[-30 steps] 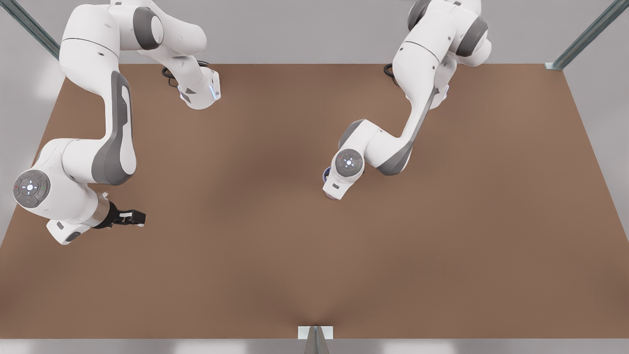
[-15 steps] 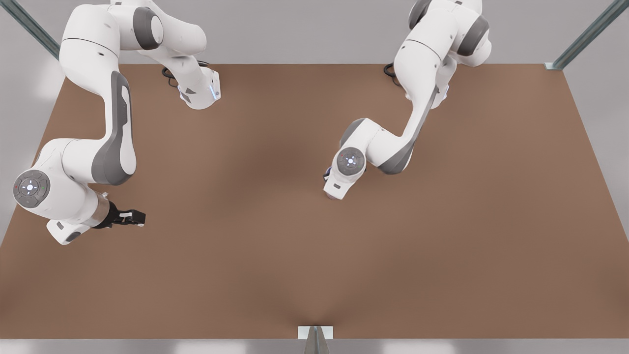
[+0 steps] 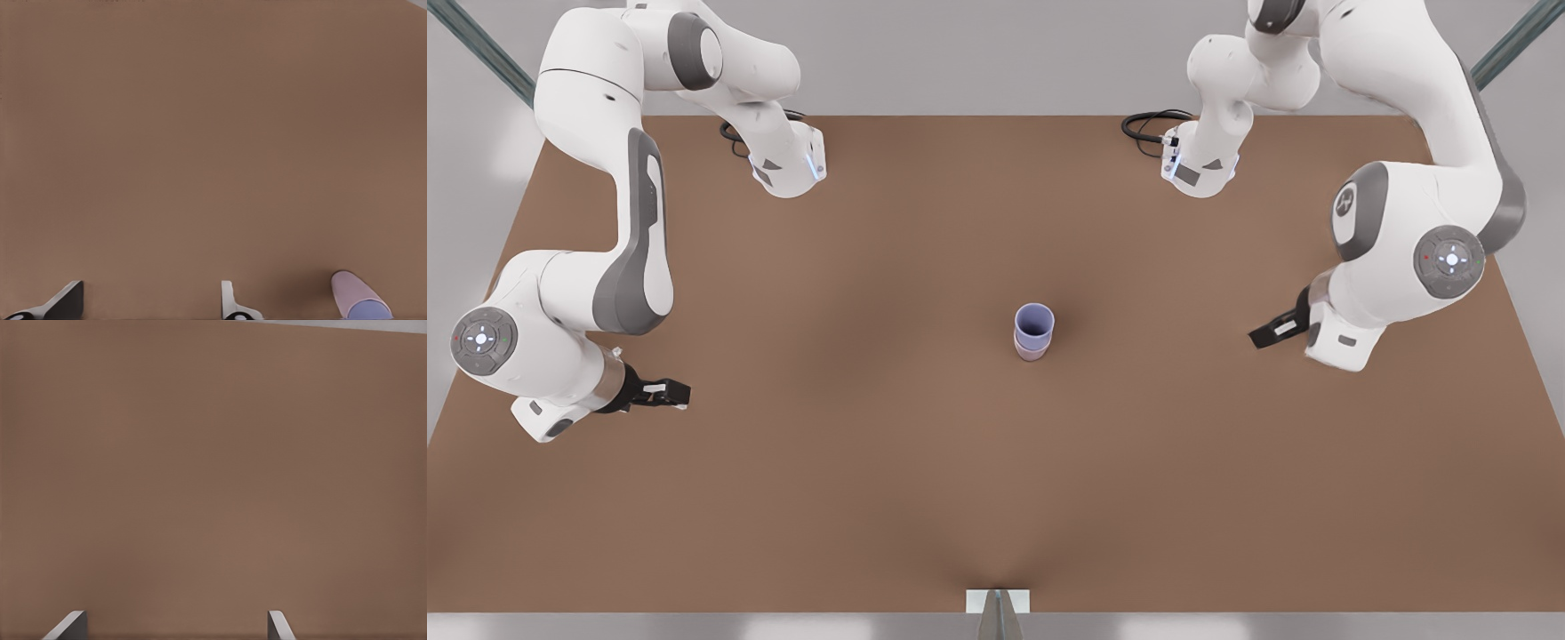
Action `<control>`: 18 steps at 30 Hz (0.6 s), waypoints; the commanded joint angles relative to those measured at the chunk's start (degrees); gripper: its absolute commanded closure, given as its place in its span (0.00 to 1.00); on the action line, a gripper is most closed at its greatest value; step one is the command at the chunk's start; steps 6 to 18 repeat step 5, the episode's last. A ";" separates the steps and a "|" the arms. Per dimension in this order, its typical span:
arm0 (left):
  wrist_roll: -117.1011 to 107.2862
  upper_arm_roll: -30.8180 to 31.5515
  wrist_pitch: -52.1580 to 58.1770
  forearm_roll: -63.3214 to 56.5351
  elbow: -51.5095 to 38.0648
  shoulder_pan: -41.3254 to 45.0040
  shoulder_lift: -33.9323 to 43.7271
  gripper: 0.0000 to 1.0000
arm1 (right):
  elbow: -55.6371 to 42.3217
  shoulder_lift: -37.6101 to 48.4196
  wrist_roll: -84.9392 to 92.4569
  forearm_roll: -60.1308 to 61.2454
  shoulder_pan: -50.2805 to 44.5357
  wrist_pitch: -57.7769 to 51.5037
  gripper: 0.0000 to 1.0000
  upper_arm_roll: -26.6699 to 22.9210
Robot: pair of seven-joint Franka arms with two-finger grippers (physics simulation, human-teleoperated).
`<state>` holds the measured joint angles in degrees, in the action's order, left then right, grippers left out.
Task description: Stack the cups, with the pink cup at the bottom and the purple cup at the top
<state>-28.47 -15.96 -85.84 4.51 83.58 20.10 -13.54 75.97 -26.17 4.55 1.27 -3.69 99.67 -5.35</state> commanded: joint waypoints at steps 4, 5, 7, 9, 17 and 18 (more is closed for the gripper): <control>40.16 -0.12 2.25 -1.08 -2.98 -1.12 -2.10 0.00 | -0.03 0.07 0.11 0.05 0.00 0.00 0.00 -0.01; 40.17 -0.12 2.25 -1.08 -2.98 -1.12 -2.10 0.00 | -0.03 0.16 0.11 -0.04 0.00 0.00 0.00 -0.01; 40.17 -0.12 2.25 -1.08 -2.98 -1.12 -2.10 0.00 | -0.03 0.16 0.11 -0.04 0.00 0.00 0.00 -0.01; 40.17 -0.12 2.25 -1.08 -2.98 -1.12 -2.10 0.00 | -0.03 0.16 0.11 -0.04 0.00 0.00 0.00 -0.01; 40.17 -0.12 2.25 -1.08 -2.98 -1.12 -2.10 0.00 | -0.03 0.16 0.11 -0.04 0.00 0.00 0.00 -0.01; 40.17 -0.12 2.25 -1.08 -2.98 -1.12 -2.10 0.00 | -0.03 0.16 0.11 -0.04 0.00 0.00 0.00 -0.01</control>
